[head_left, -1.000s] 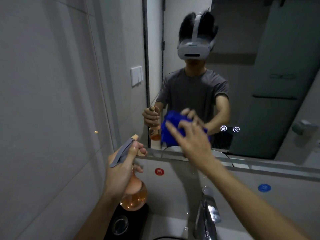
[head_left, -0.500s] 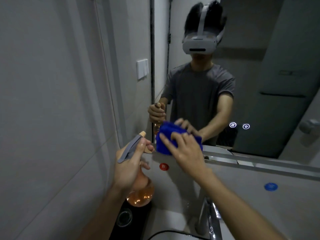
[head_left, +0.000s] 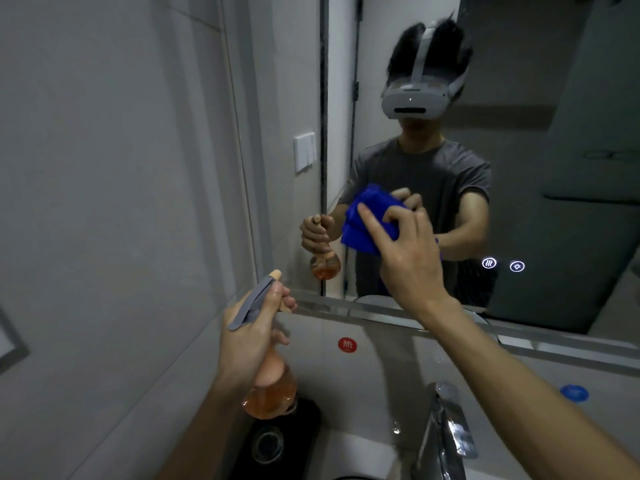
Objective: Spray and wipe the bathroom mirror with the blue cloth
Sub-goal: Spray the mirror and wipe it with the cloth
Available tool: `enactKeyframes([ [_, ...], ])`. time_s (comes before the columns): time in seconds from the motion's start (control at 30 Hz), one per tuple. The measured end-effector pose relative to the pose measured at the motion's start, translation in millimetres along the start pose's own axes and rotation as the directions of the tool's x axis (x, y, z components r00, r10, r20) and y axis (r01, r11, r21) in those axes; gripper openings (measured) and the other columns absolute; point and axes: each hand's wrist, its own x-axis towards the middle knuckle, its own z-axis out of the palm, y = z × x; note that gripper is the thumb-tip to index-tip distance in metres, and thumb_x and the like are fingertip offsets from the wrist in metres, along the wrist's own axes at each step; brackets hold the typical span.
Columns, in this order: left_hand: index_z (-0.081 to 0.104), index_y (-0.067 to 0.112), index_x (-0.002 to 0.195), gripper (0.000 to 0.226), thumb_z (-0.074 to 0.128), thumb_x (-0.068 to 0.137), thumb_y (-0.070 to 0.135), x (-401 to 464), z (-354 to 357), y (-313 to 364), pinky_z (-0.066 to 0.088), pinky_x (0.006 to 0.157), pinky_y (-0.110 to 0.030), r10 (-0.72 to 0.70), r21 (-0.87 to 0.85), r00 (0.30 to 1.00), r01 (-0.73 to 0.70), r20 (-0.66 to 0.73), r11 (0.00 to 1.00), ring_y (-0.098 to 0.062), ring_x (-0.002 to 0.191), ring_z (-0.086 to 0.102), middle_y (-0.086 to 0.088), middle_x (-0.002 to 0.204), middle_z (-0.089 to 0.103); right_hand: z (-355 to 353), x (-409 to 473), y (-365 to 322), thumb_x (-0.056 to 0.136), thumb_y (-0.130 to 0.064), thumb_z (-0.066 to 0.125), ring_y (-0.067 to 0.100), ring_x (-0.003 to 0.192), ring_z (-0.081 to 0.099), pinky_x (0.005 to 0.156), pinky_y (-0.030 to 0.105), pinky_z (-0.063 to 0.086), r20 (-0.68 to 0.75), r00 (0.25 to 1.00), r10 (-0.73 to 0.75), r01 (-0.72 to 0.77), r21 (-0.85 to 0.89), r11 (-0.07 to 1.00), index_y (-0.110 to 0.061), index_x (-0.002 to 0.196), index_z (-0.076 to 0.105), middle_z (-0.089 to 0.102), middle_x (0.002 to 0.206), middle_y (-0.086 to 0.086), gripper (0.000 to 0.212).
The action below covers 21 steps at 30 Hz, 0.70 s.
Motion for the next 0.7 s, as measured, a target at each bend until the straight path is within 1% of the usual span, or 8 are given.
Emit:
enactKeyframes([
  [0.07,0.074,0.014,0.101,0.035,0.066,0.085,0.043,1,-7,2,0.049,0.054,-0.032,0.002,0.029,1.0,-0.002,-0.01,1.0,-0.026,0.074,0.065,-0.014,0.084,0.073,-4,20,2,0.087,-0.012,0.052,0.031,0.102,0.04,0.083,0.042,0.042,-0.034,0.999,0.041,-0.041,0.002,0.999,-0.014,0.148,0.039,0.039,0.121,0.017,0.063],
  [0.17,0.077,0.028,0.087,0.02,0.063,0.084,0.043,0,-16,5,0.049,0.048,-0.031,0.014,0.081,0.999,-0.011,-0.038,0.997,-0.02,0.068,0.065,-0.007,0.078,0.073,-3,29,0,0.088,-0.008,0.054,0.03,0.103,0.04,0.085,0.042,0.042,-0.066,0.995,0.081,-0.08,0.015,0.997,-0.012,0.148,0.038,0.035,0.121,0.015,0.063],
  [0.2,0.077,0.03,0.083,0.019,0.063,0.085,0.043,0,-19,5,0.049,0.047,-0.031,0.019,0.092,0.999,-0.014,-0.05,0.996,-0.021,0.067,0.065,-0.006,0.077,0.072,-1,29,-1,0.088,-0.008,0.055,0.03,0.103,0.04,0.086,0.042,0.042,-0.07,0.994,0.085,-0.084,0.016,0.996,-0.012,0.148,0.038,0.034,0.122,0.015,0.063],
  [0.33,0.077,0.036,0.077,0.022,0.062,0.093,0.033,1,-26,3,0.045,0.041,-0.029,0.035,0.113,0.996,-0.025,-0.087,0.993,-0.026,0.061,0.062,-0.007,0.071,0.07,2,28,-2,0.086,-0.006,0.06,0.031,0.104,0.042,0.087,0.043,0.043,-0.065,0.993,0.097,-0.096,0.021,0.995,-0.013,0.149,0.036,0.038,0.122,0.016,0.068],
  [0.47,0.077,0.027,0.088,0.017,0.064,0.091,0.036,3,-29,0,0.044,0.042,-0.028,0.014,0.069,0.993,-0.006,-0.118,0.998,-0.017,0.065,0.063,-0.005,0.073,0.071,3,33,-6,0.086,-0.006,0.059,0.03,0.102,0.043,0.086,0.043,0.043,-0.082,0.989,0.124,-0.12,0.048,0.992,-0.012,0.149,0.036,0.043,0.119,0.019,0.068],
  [0.57,0.076,0.02,0.103,0.027,0.064,0.089,0.04,7,-31,0,0.042,0.045,-0.027,-0.01,0.056,0.993,0.016,-0.114,0.998,-0.011,0.074,0.065,-0.003,0.08,0.073,2,60,-12,0.088,-0.01,0.058,0.029,0.102,0.042,0.085,0.041,0.044,-0.124,0.987,0.101,-0.094,0.057,0.994,-0.011,0.148,0.037,0.043,0.118,0.019,0.064],
  [0.63,0.074,0.014,0.11,0.028,0.063,0.093,0.032,7,-32,3,0.045,0.054,-0.031,0.003,0.045,0.993,0.002,-0.119,0.999,-0.012,0.078,0.066,-0.004,0.082,0.073,3,85,-21,0.088,-0.012,0.058,0.03,0.103,0.046,0.085,0.042,0.046,-0.163,0.98,0.112,-0.102,0.067,0.992,-0.01,0.147,0.038,0.048,0.117,0.021,0.062],
  [0.7,0.073,0.008,0.112,0.028,0.063,0.094,0.028,8,-33,8,0.046,0.062,-0.033,0.0,-0.002,0.988,0.0,-0.152,1.0,-0.017,0.081,0.066,-0.007,0.083,0.072,7,104,-36,0.087,-0.011,0.059,0.033,0.103,0.05,0.085,0.044,0.046,-0.166,0.977,0.134,-0.124,0.071,0.99,-0.011,0.147,0.038,0.052,0.118,0.021,0.064],
])
